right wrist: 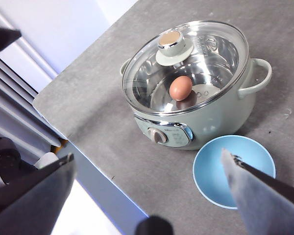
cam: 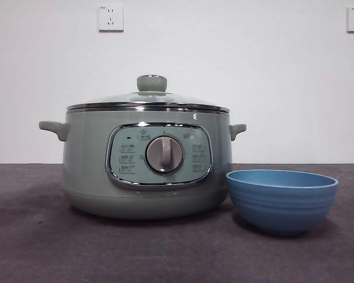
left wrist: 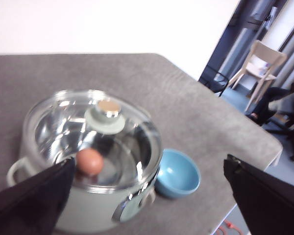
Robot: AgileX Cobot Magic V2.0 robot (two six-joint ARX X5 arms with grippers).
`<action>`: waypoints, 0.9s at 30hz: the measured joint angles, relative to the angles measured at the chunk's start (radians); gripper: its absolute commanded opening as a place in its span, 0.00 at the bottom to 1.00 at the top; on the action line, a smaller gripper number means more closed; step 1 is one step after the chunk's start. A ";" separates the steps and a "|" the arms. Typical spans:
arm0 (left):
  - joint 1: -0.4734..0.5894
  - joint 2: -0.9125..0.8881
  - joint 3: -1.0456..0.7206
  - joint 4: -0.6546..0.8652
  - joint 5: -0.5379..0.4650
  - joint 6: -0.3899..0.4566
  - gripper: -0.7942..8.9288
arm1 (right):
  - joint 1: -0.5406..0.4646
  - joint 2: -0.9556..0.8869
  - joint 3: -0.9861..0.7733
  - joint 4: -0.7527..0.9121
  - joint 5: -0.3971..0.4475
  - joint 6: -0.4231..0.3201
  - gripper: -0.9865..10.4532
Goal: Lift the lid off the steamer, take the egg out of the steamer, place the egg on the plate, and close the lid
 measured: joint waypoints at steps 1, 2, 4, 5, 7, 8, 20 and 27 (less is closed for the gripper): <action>-0.010 0.019 0.000 0.028 0.000 -0.003 0.62 | 0.000 0.001 0.000 0.000 0.000 0.000 0.53; -0.022 0.043 0.002 0.057 -0.001 -0.005 0.62 | 0.000 0.002 0.000 0.000 0.001 0.000 0.53; -0.050 0.098 0.017 0.096 -0.007 -0.011 0.62 | 0.000 0.006 0.000 0.000 0.003 0.000 0.53; -0.067 0.132 0.029 0.117 -0.010 -0.011 0.62 | 0.000 0.008 0.000 0.000 0.003 0.000 0.53; -0.104 0.200 0.062 0.140 -0.040 -0.011 0.62 | 0.000 0.014 0.000 0.000 0.003 0.000 0.53; -0.127 0.238 0.084 0.149 -0.066 -0.010 0.62 | 0.000 0.018 0.000 0.000 0.003 0.000 0.53; -0.377 0.654 0.256 0.314 -0.367 0.073 0.62 | 0.000 0.056 0.000 0.000 0.005 0.000 0.53; -0.457 0.821 0.263 0.412 -0.525 0.140 0.61 | 0.000 0.072 0.000 0.000 0.006 0.000 0.53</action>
